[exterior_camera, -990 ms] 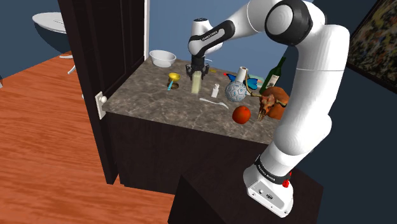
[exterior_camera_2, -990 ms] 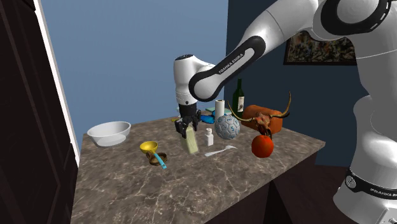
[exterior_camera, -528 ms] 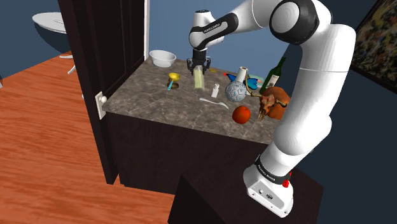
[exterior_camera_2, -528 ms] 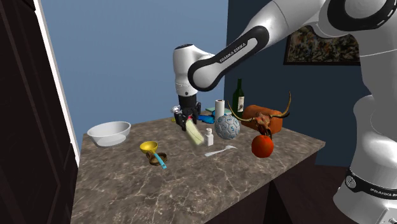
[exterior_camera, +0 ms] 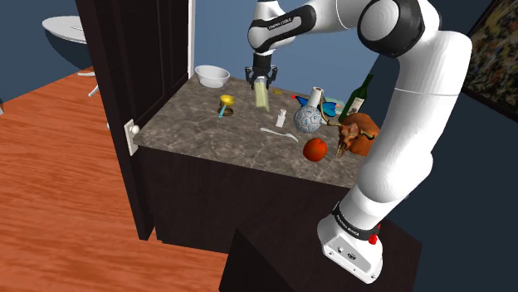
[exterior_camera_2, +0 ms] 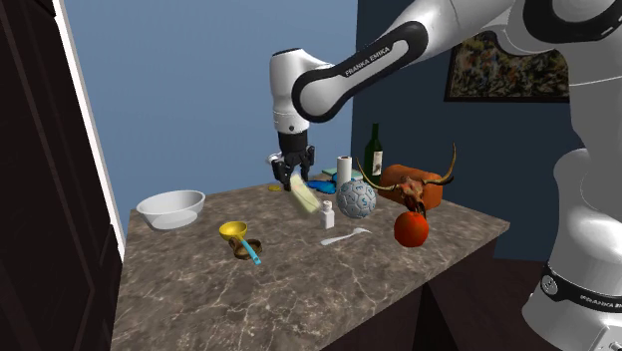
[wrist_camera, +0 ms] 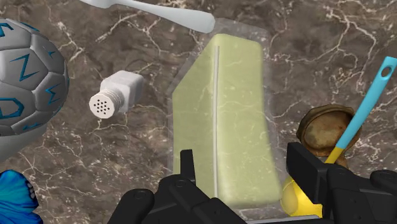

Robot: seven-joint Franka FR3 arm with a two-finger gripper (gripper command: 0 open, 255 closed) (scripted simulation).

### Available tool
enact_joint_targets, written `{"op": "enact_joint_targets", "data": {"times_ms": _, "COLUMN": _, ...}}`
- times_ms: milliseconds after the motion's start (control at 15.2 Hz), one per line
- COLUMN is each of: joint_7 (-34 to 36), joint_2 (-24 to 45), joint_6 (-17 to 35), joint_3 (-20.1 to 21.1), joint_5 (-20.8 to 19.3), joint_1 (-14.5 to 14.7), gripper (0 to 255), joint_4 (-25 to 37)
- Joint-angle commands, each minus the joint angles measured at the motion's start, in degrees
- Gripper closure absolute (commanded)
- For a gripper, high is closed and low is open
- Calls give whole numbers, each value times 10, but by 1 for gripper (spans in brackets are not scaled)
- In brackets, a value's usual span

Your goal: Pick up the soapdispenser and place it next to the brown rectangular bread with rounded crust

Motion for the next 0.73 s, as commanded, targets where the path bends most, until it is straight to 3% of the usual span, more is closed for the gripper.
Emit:
{"op": "enact_joint_targets", "data": {"times_ms": 0, "joint_7": -3, "joint_2": -8, "joint_6": -12, "joint_3": 0, "joint_5": 1, "joint_1": 0, "gripper": 255, "joint_4": 5}}
{"op": "enact_joint_targets", "data": {"times_ms": 660, "joint_7": -18, "joint_2": -26, "joint_6": -80, "joint_3": 2, "joint_5": 8, "joint_1": 1, "gripper": 255, "joint_4": 56}}
